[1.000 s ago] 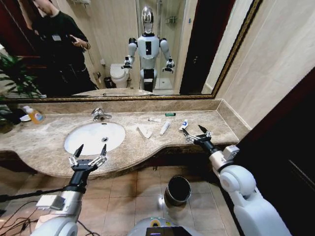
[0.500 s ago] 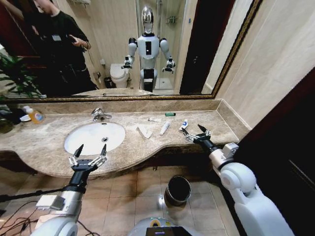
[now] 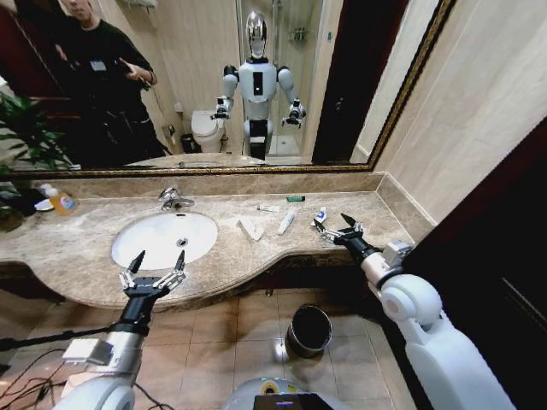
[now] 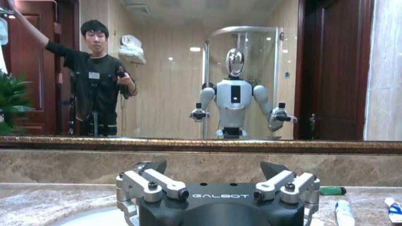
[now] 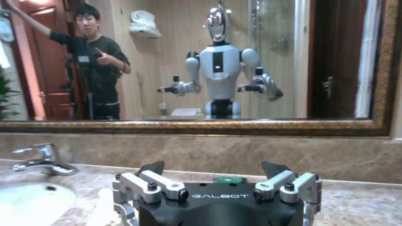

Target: Pick up the trash from the sink and place it in the trash bin.

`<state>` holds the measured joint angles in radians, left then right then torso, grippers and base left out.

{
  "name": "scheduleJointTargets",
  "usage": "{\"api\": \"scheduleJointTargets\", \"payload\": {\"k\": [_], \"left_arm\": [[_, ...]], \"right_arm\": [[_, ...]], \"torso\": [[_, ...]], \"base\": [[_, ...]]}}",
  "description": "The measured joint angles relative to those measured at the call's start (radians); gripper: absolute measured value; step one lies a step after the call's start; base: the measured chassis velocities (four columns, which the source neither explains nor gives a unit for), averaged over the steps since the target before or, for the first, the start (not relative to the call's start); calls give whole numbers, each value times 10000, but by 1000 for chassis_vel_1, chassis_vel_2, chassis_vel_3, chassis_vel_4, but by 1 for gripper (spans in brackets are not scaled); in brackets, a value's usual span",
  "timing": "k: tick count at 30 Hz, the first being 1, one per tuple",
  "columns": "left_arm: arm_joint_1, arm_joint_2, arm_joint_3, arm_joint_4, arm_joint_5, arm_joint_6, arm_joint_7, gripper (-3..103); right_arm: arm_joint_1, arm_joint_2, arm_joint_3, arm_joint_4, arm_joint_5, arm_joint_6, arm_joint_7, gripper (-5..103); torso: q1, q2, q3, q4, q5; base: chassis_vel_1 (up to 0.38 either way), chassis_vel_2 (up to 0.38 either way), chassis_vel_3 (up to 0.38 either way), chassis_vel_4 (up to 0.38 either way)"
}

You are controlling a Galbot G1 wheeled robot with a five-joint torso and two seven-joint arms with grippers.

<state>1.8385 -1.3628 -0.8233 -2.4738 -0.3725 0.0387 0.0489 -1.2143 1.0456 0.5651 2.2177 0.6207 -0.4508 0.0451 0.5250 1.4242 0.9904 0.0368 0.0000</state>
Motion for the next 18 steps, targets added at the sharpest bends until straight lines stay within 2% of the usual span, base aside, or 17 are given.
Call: {"api": "scheduleJointTargets", "payload": {"k": [7, 13, 18], "left_arm": [[0, 0, 0, 0, 0, 0, 0, 100], [0, 0, 0, 0, 0, 0, 0, 100], [0, 0, 0, 0, 0, 0, 0, 100]], "right_arm": [[422, -118, 51, -614, -36, 118, 27, 100], [1428, 164, -183, -2060, -276, 334, 0, 100], [2235, 138, -513, -3152, -327, 334, 128, 100]], "torso": [[0, 0, 0, -1, 0], [0, 0, 0, 1, 3], [0, 0, 0, 0, 0]], "base": [[0, 0, 0, 0], [0, 0, 0, 0], [0, 0, 0, 0]]}}
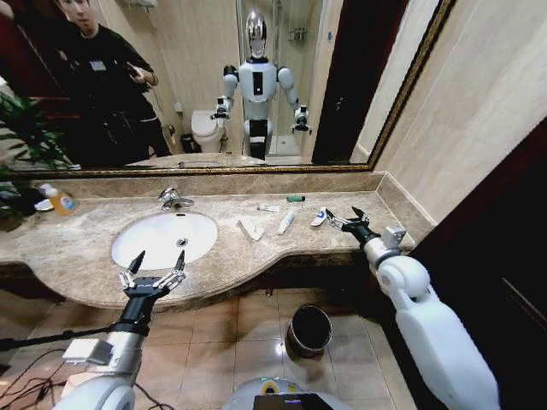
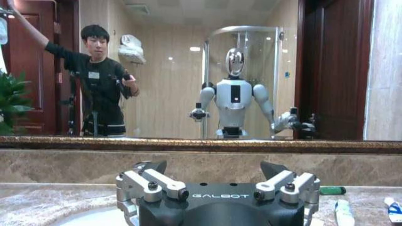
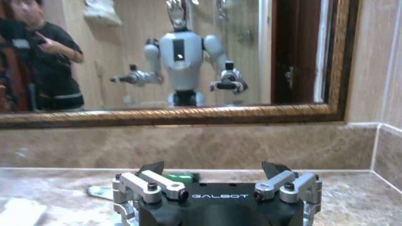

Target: Pick up the trash from the sink and place it in the trash bin.

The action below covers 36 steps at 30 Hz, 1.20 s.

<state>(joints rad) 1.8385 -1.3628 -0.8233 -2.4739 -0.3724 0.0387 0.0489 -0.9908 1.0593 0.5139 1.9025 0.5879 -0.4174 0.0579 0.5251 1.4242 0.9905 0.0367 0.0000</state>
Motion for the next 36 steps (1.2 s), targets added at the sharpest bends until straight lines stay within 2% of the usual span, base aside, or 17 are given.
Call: {"api": "scheduleJointTargets", "payload": {"k": [2, 5, 7, 16, 23, 29, 31, 36], "left_arm": [[0, 1, 0, 1, 0, 0, 0, 100], [0, 0, 0, 1, 0, 0, -1, 100], [0, 0, 1, 1, 0, 0, 0, 100], [0, 1, 1, 0, 0, 0, 0, 100], [0, 1, 0, 0, -1, 0, 0, 100], [0, 0, 0, 1, 0, 0, 0, 100], [0, 0, 0, 1, 0, 0, 0, 100], [0, 0, 0, 0, 0, 0, 0, 100]], "right_arm": [[220, 9, -99, -300, -47, 15, 7, 100], [1262, 197, -634, -1627, -461, 239, 140, 100], [1321, 207, -670, -1693, -482, 253, 150, 100], [3679, 690, -2286, -4632, -1080, 629, 186, 100], [4719, 1069, -2962, -6241, -1255, 642, 187, 100], [4934, 1174, -2945, -6739, -661, 120, 479, 100], [4904, 1169, -2877, -6741, -198, -308, 803, 100], [4837, 1168, -2796, -6848, -64, -478, 911, 100]], "torso": [[0, 0, 0, 0, 0], [1, -1, 1, 0, 2], [1, -1, 1, 0, 1], [1, 0, 0, 1, -1], [1, -1, 0, 2, 0], [1, 0, 0, 0, 1], [0, 0, -1, 0, 1], [0, 1, -1, 0, 0]], "base": [[0, 0, 0, 0], [0, 0, 0, 0], [0, 0, 0, 0], [0, 0, 0, 0], [0, 0, 0, 0], [0, 0, 0, 0], [0, 0, 0, 0], [0, 0, 0, 0]]}}
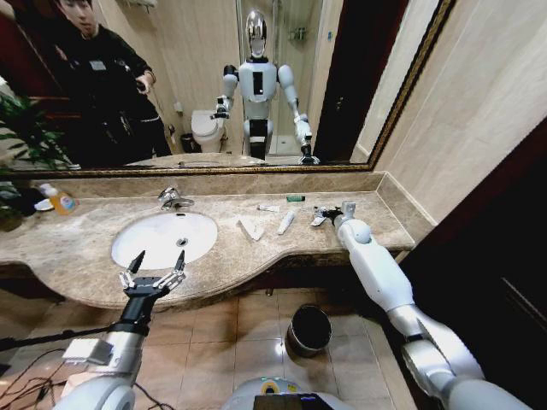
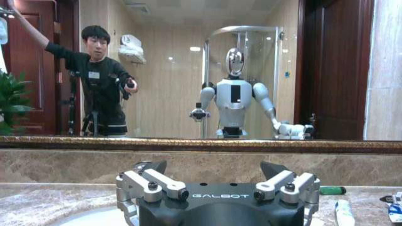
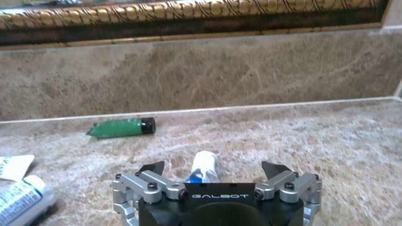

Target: Pick up the trash from the sink and place it in the trash bin.

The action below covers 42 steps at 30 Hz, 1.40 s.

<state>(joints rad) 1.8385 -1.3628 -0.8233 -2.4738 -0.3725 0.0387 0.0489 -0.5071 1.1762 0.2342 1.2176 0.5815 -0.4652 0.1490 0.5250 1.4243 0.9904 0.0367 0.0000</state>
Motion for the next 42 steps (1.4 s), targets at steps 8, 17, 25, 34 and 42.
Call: {"api": "scheduleJointTargets", "payload": {"k": [8, 17, 25, 34, 42], "left_arm": [[0, 0, 0, 0, 0, 0, 0, 100], [0, 0, 0, 0, 0, 0, 0, 100], [0, 0, 0, 0, 0, 0, 0, 100], [0, -1, 0, 0, 0, 0, 0, 100], [0, 0, 0, 0, 0, 0, 0, 100]], "right_arm": [[-63, 128, -67, 9, -42, -18, 150, 98], [-156, 160, -88, 72, -45, 3, 298, 66], [-277, 236, -139, 124, -251, 186, 332, 39], [-243, 293, -311, 228, -324, 351, 492, 16], [-289, 153, -322, 600, -326, 436, 585, 10]], "torso": [[0, 0, 0, 1, 0], [0, 0, 0, 0, 0], [0, 0, 0, 0, -1], [0, 0, 0, 1, 0], [0, 0, 0, 1, 0]], "base": [[0, 0, 0, 0], [0, 0, 0, 0], [0, 0, 0, 0], [0, 0, 0, 0], [0, 0, 0, 0]]}}
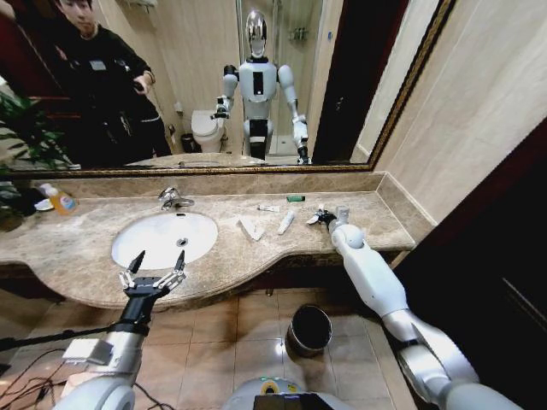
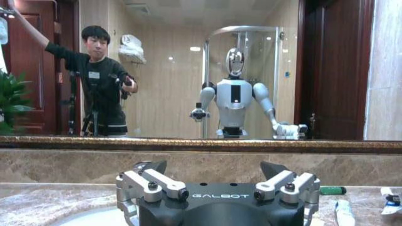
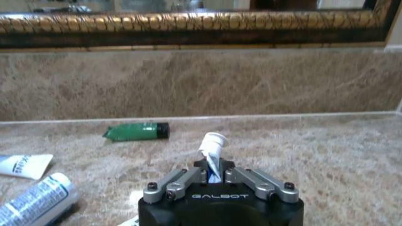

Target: Pick up the trash from the sink and place it in the trash bin.

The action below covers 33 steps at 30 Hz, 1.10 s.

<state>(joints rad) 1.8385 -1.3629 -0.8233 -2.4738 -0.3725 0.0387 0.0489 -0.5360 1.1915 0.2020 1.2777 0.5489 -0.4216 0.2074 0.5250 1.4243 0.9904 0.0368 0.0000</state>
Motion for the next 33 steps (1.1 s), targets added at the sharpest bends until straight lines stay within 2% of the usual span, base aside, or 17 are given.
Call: {"api": "scheduleJointTargets", "payload": {"k": [5, 13, 22, 30, 33], "left_arm": [[0, 0, 0, 0, 0, 0, 0, 100], [0, 0, 0, 0, 0, 0, 0, 100], [0, 0, 0, 0, 0, 0, 0, 100], [0, 0, 0, 0, 0, 0, 0, 100], [0, -2, 0, 0, 0, 0, -1, 100]], "right_arm": [[-118, -142, -11, 407, 15, 3, 45, 10], [-1189, -707, 377, 2534, 434, -140, 92, 4], [-3913, -1727, 1661, 5751, 1055, -346, 77, 3], [-5415, -2026, 2202, 7072, 1157, -156, 317, 3], [-6684, -2016, 2591, 7706, 867, 214, 164, 3]], "torso": [[0, 0, 0, 0, 0], [0, 0, -1, 1, 1], [-1, 0, -1, -1, 1], [-1, -1, -1, 1, 0], [-1, -1, -1, 0, -1]], "base": [[0, 0, 0, 0], [0, 0, 0, 0], [0, 0, 0, 0], [0, 0, 0, 0], [0, 0, 0, 0]]}}
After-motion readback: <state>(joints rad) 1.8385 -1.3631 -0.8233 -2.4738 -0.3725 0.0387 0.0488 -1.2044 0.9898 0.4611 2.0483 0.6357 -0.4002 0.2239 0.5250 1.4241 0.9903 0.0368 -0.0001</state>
